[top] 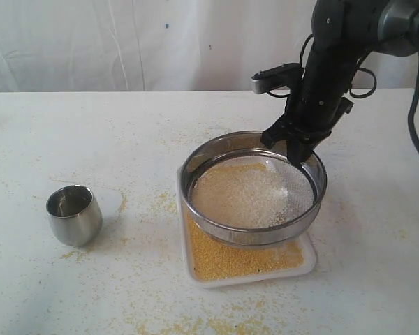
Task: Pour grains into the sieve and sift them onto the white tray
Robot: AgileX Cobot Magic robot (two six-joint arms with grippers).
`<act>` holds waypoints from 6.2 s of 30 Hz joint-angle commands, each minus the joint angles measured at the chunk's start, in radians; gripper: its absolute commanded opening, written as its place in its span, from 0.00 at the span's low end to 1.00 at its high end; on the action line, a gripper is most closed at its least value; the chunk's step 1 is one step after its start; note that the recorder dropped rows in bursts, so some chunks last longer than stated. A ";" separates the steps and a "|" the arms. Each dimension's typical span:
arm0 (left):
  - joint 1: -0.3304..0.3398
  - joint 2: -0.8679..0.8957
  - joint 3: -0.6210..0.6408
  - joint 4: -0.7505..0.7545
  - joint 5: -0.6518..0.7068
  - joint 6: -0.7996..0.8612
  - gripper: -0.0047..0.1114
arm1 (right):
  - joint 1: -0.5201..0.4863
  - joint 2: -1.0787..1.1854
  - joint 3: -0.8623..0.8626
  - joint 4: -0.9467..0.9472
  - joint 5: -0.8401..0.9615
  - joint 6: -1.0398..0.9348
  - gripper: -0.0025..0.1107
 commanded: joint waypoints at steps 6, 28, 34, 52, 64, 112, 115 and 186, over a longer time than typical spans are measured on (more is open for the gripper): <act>0.003 -0.005 0.003 -0.006 -0.004 -0.001 0.04 | -0.008 0.039 0.001 0.063 -0.025 -0.004 0.02; 0.003 -0.005 0.003 -0.006 -0.004 -0.001 0.04 | -0.008 0.058 0.001 0.107 -0.085 -0.026 0.02; 0.003 -0.005 0.003 -0.006 -0.004 -0.001 0.04 | -0.008 0.073 0.001 0.111 -0.079 -0.026 0.02; 0.003 -0.005 0.003 -0.006 -0.004 -0.001 0.04 | -0.008 0.106 0.001 0.111 -0.102 -0.026 0.02; 0.003 -0.005 0.003 -0.006 -0.004 -0.001 0.04 | -0.008 0.106 0.001 0.111 -0.096 -0.028 0.22; 0.003 -0.005 0.003 -0.006 -0.004 -0.001 0.04 | -0.008 -1.316 1.015 0.559 -0.430 -0.116 0.02; 0.003 -0.005 0.003 -0.006 -0.004 -0.001 0.04 | -0.008 -1.397 1.015 0.559 -0.382 -0.099 0.02; 0.003 -0.005 0.003 -0.006 -0.004 -0.001 0.04 | -0.008 -2.050 1.722 -0.127 -0.939 0.465 0.02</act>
